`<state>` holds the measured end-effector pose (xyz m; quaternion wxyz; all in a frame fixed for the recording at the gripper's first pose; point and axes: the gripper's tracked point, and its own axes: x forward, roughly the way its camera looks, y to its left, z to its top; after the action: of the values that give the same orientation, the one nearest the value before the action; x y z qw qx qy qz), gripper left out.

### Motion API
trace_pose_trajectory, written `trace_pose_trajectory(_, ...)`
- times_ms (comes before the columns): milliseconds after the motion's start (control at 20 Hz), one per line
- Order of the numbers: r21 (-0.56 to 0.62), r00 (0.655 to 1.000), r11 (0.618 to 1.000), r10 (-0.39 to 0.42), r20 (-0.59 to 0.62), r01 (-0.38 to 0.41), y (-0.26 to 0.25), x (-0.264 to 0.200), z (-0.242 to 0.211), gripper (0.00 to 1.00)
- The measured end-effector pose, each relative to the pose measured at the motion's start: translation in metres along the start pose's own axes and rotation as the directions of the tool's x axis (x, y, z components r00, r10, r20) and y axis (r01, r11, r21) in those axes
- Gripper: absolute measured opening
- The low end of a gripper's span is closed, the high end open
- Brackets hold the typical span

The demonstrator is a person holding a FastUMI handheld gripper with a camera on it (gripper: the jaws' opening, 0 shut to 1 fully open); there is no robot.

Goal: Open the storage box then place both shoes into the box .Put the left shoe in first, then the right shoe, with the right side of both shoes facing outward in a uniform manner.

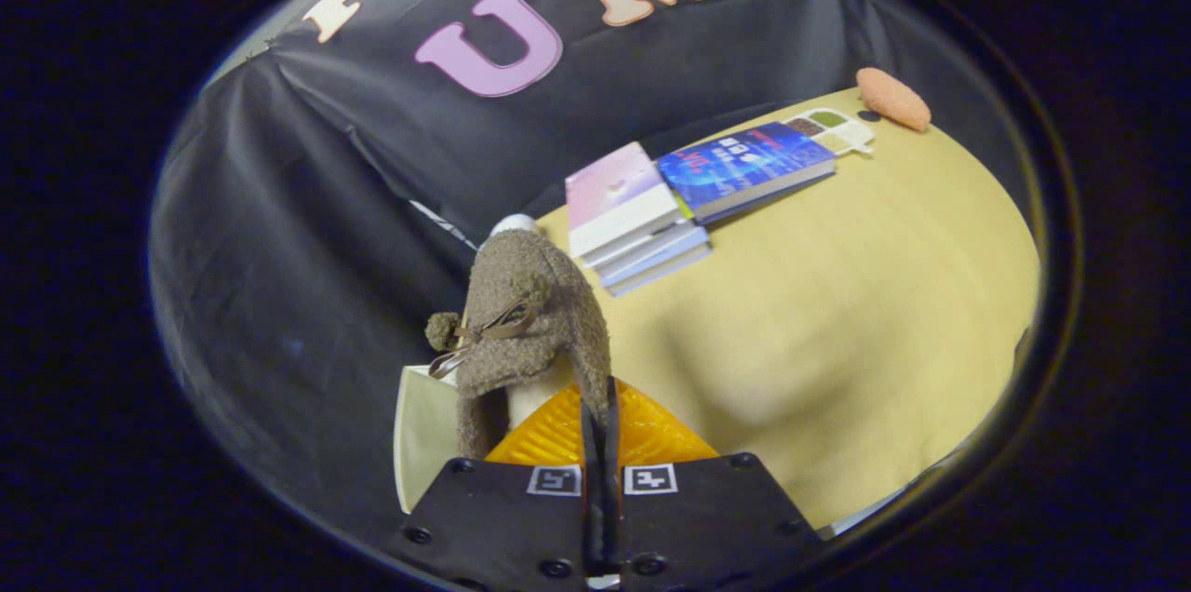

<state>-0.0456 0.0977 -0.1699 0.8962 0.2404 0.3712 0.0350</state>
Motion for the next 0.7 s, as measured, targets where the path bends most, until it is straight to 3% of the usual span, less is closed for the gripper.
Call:
trace_pose_trajectory(150, -0.004, 0.999, 0.999, 0.046, -0.017, -0.046, 0.051, 0.004, -0.021, 0.03)
trace_pose_trajectory(350, -0.029, 0.998, 0.999, 0.041, -0.05, -0.043, 0.08, 0.014, -0.056, 0.03)
trace_pose_trajectory(600, -0.011, 0.996, 0.999, -0.048, -0.077, 0.047, 0.076, 0.021, -0.095, 0.04)
trace_pose_trajectory(700, 0.0, 0.993, 0.997, -0.078, -0.091, 0.078, 0.071, 0.025, -0.105, 0.09)
